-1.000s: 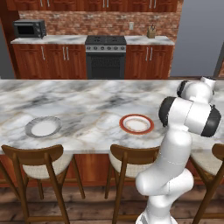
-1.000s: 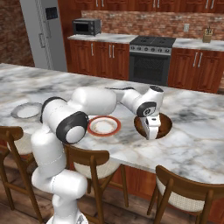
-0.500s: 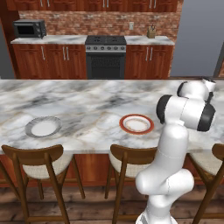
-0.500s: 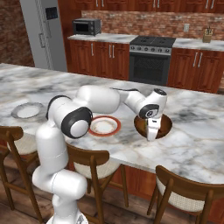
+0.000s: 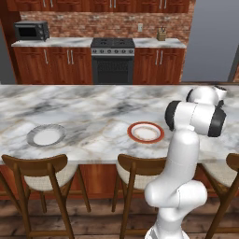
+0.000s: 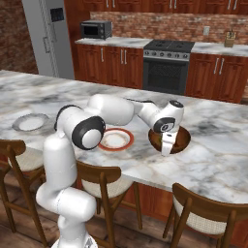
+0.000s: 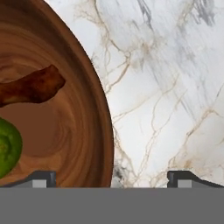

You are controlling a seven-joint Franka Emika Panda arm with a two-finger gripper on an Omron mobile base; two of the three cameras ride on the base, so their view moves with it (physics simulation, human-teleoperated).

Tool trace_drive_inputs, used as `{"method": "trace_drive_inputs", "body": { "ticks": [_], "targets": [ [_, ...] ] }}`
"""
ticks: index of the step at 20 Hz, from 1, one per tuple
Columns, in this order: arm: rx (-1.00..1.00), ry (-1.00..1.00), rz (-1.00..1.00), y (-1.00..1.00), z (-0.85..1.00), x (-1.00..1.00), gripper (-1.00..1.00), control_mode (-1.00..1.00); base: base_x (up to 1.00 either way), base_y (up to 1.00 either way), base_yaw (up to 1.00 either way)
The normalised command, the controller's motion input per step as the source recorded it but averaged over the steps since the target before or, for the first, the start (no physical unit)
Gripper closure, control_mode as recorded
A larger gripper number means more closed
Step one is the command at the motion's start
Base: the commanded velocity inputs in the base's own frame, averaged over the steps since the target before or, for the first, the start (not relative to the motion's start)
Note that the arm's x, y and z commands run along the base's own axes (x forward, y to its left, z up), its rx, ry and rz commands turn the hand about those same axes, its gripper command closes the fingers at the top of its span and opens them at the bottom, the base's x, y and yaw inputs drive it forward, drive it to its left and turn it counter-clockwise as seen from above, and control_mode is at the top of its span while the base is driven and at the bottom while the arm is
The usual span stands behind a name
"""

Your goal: Pick the chicken drumstick and lime from their plates and place them in the bowl. Then put the bowl in the fridge.

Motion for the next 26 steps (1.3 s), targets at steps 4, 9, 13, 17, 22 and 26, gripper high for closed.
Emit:
{"method": "trace_drive_inputs", "body": {
  "ticks": [4, 9, 13, 17, 22, 26],
  "targets": [
    [0.00, 0.00, -0.02, -0.10, -0.01, 0.19, -1.00, -1.00, 0.00, 0.00, 0.00],
    [0.00, 0.00, -0.01, -0.14, -0.08, 0.22, -1.00, -1.00, 0.00, 0.00, 0.00],
    [0.01, 0.00, -0.02, -0.07, -0.17, 0.00, -1.00, -1.00, 0.00, 0.00, 0.00],
    [0.05, 0.00, -0.08, 0.03, -0.20, -0.01, 1.00, -1.00, 0.00, 0.00, 0.00],
    [0.01, 0.00, -0.05, 0.08, -0.20, 0.02, 1.00, -1.00, 0.00, 0.00, 0.00],
    [0.00, 0.00, -0.01, 0.04, -0.05, 0.02, 1.00, -1.00, 0.00, 0.00, 0.00]
  ]
}}
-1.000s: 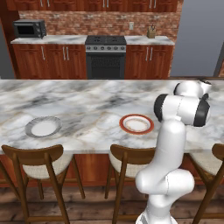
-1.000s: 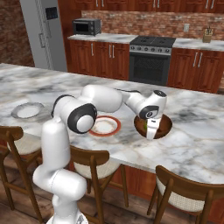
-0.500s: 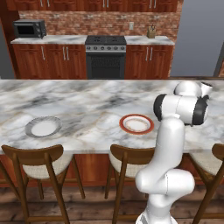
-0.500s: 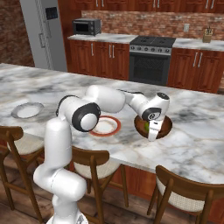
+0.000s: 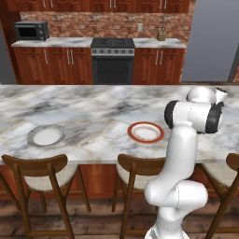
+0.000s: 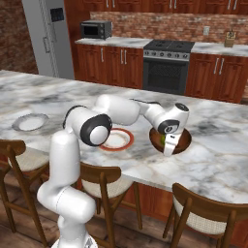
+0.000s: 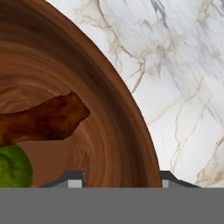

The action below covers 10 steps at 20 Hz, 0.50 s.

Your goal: Pick the chicken drumstick and lime from their plates and place them in the bowl. Then put the bowl in the fridge.

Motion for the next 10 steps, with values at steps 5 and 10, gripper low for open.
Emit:
{"method": "trace_drive_inputs", "body": {
  "ticks": [5, 10],
  "targets": [
    [0.11, -0.01, 0.00, 0.06, 0.28, -0.20, 1.00, -1.00, 0.00, 0.00, 0.00],
    [0.12, 0.00, 0.03, 0.10, 0.44, -0.41, 1.00, -1.00, 0.00, 0.00, 0.00]
  ]
}}
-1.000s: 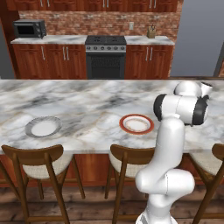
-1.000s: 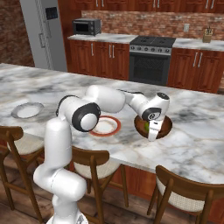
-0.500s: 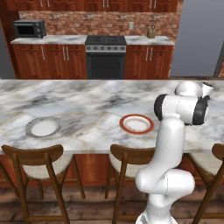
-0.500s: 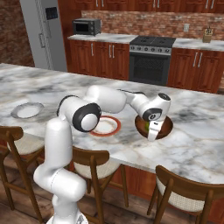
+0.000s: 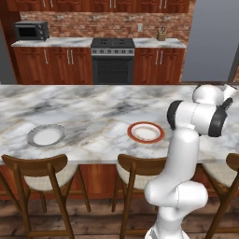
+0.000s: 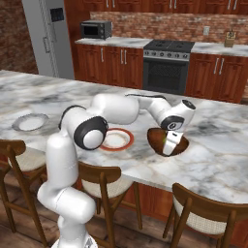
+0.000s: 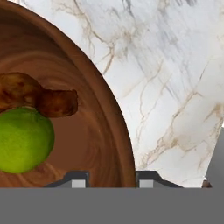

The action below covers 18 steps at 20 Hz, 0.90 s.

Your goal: Pick the chicken drumstick and lime from their plates and place them in the bowl. Then put the bowl in the fridge.

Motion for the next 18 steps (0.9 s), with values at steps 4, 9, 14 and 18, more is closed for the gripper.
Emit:
{"method": "trace_drive_inputs", "body": {
  "ticks": [4, 9, 14, 18],
  "targets": [
    [0.00, -0.01, 0.07, 0.26, 0.38, -0.40, 1.00, -1.00, 0.00, 0.00, 0.00],
    [-0.07, -0.12, 0.07, 0.43, 0.35, -0.36, 1.00, -1.00, 0.00, 0.00, 0.00],
    [-0.10, -0.14, 0.09, 0.55, 0.29, -0.32, 1.00, -1.00, 0.00, 0.00, 0.00],
    [-0.16, -0.20, 0.05, 0.61, 0.25, -0.28, 1.00, -1.00, 0.00, 0.00, 0.00]
  ]
}}
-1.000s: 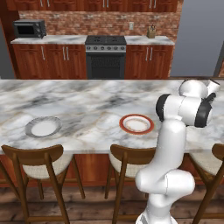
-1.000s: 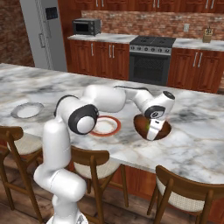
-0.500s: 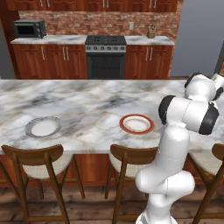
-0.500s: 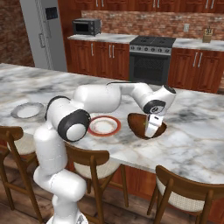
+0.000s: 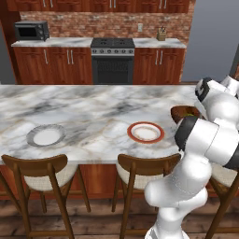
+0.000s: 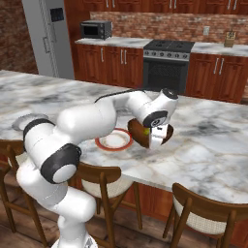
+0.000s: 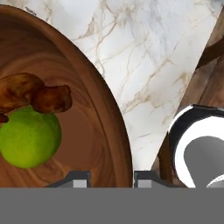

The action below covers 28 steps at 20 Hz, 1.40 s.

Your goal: Pick the chicken drumstick and lime from their plates and place them in the bowl. Then put the bowl in the fridge.

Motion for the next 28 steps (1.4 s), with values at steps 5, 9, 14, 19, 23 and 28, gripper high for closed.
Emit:
{"method": "trace_drive_inputs", "body": {
  "ticks": [5, 9, 14, 19, 23, 28],
  "targets": [
    [-0.23, -0.19, -0.03, 0.62, 0.23, -0.17, 1.00, -1.00, 0.00, 0.00, 0.00],
    [-0.23, -0.13, -0.14, 0.61, 0.27, -0.08, 1.00, -1.00, 0.00, 0.00, 0.00],
    [-0.04, 0.00, -0.16, 0.38, 0.36, -0.06, 1.00, -1.00, 0.00, 0.00, 0.00],
    [0.00, -0.03, -0.23, 0.43, 0.27, -0.13, 1.00, -1.00, 0.00, 0.00, 0.00],
    [0.01, -0.09, -0.27, 0.33, 0.22, -0.08, 1.00, -1.00, 0.00, 0.00, 0.00],
    [0.17, -0.05, -0.20, 0.32, 0.10, -0.26, 1.00, -1.00, 0.00, 0.00, 0.00]
  ]
}}
